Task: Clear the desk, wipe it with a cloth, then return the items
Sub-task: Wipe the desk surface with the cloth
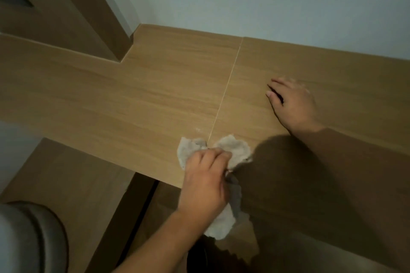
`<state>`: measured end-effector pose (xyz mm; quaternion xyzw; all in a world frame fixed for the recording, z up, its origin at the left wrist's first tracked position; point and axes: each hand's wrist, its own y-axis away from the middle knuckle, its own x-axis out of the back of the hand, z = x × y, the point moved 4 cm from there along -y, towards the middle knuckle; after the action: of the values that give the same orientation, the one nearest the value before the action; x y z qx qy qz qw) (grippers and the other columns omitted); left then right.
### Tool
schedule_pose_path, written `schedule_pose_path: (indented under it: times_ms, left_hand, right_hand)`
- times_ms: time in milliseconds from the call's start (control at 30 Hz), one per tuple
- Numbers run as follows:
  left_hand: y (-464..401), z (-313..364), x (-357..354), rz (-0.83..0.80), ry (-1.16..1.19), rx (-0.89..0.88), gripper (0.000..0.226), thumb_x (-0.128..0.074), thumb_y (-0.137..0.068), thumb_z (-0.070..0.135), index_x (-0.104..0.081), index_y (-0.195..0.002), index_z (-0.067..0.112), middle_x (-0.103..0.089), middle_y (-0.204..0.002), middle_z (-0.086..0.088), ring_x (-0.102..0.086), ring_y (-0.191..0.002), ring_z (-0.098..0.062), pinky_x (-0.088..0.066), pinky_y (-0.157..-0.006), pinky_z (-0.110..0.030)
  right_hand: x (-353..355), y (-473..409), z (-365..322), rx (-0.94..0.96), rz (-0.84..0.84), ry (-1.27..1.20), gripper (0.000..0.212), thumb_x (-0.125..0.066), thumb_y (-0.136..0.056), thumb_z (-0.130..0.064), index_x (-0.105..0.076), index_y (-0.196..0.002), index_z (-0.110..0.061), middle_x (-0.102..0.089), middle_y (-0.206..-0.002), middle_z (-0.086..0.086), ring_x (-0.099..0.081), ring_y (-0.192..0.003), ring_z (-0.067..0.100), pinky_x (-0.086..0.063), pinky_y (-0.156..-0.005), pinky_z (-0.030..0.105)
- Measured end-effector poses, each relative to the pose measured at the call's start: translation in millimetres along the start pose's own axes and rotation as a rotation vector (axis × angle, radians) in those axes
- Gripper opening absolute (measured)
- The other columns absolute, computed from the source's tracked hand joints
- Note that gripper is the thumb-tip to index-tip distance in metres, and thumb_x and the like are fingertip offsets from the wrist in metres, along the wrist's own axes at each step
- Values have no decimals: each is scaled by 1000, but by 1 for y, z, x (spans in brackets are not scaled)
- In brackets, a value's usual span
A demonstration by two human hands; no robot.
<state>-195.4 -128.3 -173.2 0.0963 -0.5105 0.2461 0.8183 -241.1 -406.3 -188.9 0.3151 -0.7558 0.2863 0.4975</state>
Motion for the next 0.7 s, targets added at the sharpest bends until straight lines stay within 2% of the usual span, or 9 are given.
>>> schedule_pose_path:
  times_ms: [100,167,233,300,400,467,500,567,700]
  left_hand:
    - [-48,-82,52,170,-15,245,44,-40,-92,14,-60,-131,11,-55,-131,-10,-46,-121,-26,-40,-105,-49]
    - [-74,-135,72,168,-86,419,44,-42,-97,10,-54,-138,11,-50,-138,-13,-42,-127,-29,-36,-109,-49]
    - [-75,-127,54,180,-130,492,42,-43,-97,10,-55,-137,10,-51,-136,-13,-41,-124,-30,-35,-107,-45]
    - [-57,-65,19,171,-132,380,40,-46,-94,13,-60,-132,11,-57,-128,-10,-42,-116,-24,-36,-98,-38]
    - [-28,23,-24,-3,-41,29,43,-57,-88,30,-59,-131,22,-60,-126,-1,-48,-115,-20,-48,-97,-41]
    - [-23,34,-23,-123,25,-126,45,-61,-87,32,-57,-131,26,-58,-130,0,-50,-119,-21,-51,-98,-42]
    - [-29,21,-10,-101,47,-111,44,-55,-89,30,-57,-132,26,-57,-132,1,-48,-121,-20,-48,-102,-43]
    - [-50,-29,22,62,77,65,47,-41,-91,25,-59,-133,20,-56,-134,-2,-46,-125,-20,-43,-107,-47]
    - [-94,-139,59,278,53,641,43,-39,-98,19,-55,-137,18,-51,-139,-10,-41,-130,-29,-33,-112,-50]
  right_hand:
    - [-1,-3,1,15,10,-11,39,-47,-103,-33,-61,-134,-14,-56,-141,6,-46,-132,27,-30,-111,40]
    - [-4,-3,2,7,16,-11,38,-48,-102,-32,-61,-133,-14,-56,-140,6,-46,-132,28,-29,-111,41]
    - [-4,-4,2,15,36,-23,37,-49,-102,-31,-63,-131,-12,-58,-137,7,-47,-130,30,-31,-110,42]
    - [-4,-6,2,30,36,-15,38,-49,-100,-30,-65,-127,-9,-60,-133,10,-50,-125,33,-34,-107,43]
    - [-3,-5,2,30,39,-13,42,-45,-96,-33,-67,-120,-7,-64,-126,13,-55,-118,36,-39,-101,44]
    - [-4,-5,2,38,44,-16,46,-42,-95,-36,-68,-118,-7,-64,-124,13,-56,-116,35,-40,-99,44]
    - [-3,-6,2,35,46,-14,46,-41,-95,-36,-68,-119,-7,-64,-125,12,-56,-116,35,-40,-99,43]
    - [-3,-7,2,19,33,-22,45,-42,-96,-35,-67,-121,-8,-64,-127,12,-55,-119,34,-39,-101,44]
    - [-7,-6,6,19,44,-20,43,-43,-96,-34,-67,-123,-10,-63,-129,10,-54,-121,33,-38,-102,45]
